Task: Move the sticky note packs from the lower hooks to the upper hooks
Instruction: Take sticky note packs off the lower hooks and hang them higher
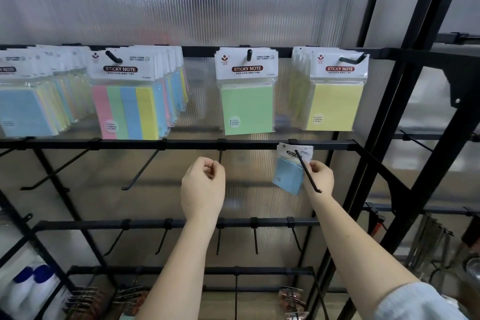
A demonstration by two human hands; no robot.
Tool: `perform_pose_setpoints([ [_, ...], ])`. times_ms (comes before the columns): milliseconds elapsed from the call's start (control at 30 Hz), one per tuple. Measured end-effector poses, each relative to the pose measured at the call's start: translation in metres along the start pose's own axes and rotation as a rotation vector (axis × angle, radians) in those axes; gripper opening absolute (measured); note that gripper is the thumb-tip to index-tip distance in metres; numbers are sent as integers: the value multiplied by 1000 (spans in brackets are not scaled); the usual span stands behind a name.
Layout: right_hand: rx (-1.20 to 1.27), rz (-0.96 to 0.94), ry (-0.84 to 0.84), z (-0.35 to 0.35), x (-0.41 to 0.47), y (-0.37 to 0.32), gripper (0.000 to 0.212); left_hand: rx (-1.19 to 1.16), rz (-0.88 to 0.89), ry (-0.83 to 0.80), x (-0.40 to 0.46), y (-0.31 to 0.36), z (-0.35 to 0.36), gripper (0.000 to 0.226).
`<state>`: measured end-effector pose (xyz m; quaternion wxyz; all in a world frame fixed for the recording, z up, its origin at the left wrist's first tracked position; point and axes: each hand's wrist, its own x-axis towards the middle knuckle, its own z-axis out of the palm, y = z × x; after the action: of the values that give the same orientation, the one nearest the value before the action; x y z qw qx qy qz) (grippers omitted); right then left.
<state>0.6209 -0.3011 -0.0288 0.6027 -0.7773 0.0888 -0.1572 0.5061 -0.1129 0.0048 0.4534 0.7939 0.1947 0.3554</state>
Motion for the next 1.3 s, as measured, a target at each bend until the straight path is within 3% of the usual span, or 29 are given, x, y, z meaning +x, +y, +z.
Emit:
perform_pose_setpoints([
  [500,23,11,70,-49,-46,1,35,-26,71,-192,-1,16,24,16],
  [733,-104,-11,64,-82,-72,-15,37,193,93,-577,13,38,59,15],
  [900,-166,-71,86,-104,-86,-33,39,254,1,-780,28,49,110,31],
  [1000,-173,-87,137,-119,-90,-40,38,307,-69,-799,37,53,134,52],
  [1300,-128,-125,253,-154,-95,-42,43,133,-188,-699,37,48,167,40],
])
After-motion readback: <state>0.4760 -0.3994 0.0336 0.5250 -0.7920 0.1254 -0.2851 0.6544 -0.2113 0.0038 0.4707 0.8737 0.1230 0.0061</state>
